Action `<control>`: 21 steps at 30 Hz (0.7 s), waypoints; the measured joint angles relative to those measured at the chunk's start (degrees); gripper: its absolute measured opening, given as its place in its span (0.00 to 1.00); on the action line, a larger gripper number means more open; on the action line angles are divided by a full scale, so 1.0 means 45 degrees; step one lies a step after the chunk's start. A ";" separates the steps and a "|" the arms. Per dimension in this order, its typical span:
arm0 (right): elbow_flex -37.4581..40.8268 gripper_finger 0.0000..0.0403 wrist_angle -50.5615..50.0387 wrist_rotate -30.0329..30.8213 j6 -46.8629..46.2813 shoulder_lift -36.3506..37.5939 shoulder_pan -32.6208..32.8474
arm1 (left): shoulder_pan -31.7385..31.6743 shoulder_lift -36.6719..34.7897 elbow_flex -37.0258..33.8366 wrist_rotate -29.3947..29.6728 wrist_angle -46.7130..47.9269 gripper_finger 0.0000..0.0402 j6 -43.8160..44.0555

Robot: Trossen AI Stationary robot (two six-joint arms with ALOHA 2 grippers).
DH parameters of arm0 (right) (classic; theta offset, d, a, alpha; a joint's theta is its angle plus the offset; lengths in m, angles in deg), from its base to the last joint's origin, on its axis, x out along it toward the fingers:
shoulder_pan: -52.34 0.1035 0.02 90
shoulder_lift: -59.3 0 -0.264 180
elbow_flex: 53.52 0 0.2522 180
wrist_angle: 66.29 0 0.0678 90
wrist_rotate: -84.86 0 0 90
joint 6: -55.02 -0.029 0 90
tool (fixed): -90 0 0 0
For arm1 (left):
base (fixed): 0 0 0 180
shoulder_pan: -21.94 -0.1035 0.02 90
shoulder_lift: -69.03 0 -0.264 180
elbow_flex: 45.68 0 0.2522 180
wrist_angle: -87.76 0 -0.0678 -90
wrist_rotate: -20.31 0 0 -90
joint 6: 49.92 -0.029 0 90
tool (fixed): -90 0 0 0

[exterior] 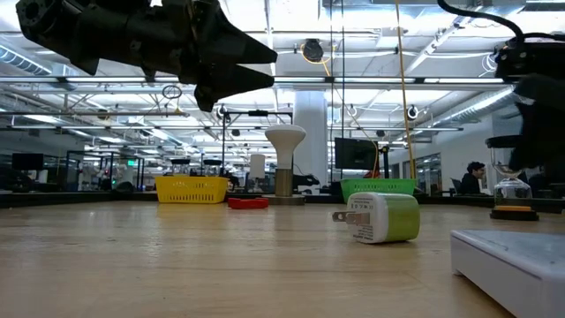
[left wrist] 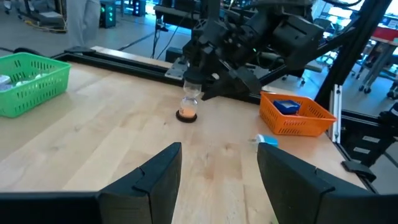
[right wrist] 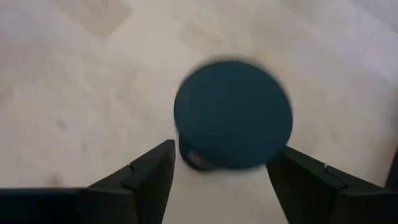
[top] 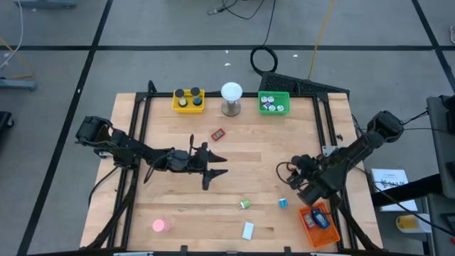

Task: Pick & Place Office items
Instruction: Put the orange hourglass into the yellow bin

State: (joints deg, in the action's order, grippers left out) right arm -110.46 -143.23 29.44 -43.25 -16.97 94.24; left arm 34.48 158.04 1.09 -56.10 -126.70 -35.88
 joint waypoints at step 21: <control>0.0485 0.47 0.4488 0.1653 0.4499 -0.0010 -0.1858 | -0.0502 -0.2721 -0.2663 0.1312 0.0072 0.02 -0.1873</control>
State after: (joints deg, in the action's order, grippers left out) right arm -108.28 -123.03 36.87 -23.01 -17.02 85.87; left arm 32.23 145.80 -10.89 -50.20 -126.38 -44.31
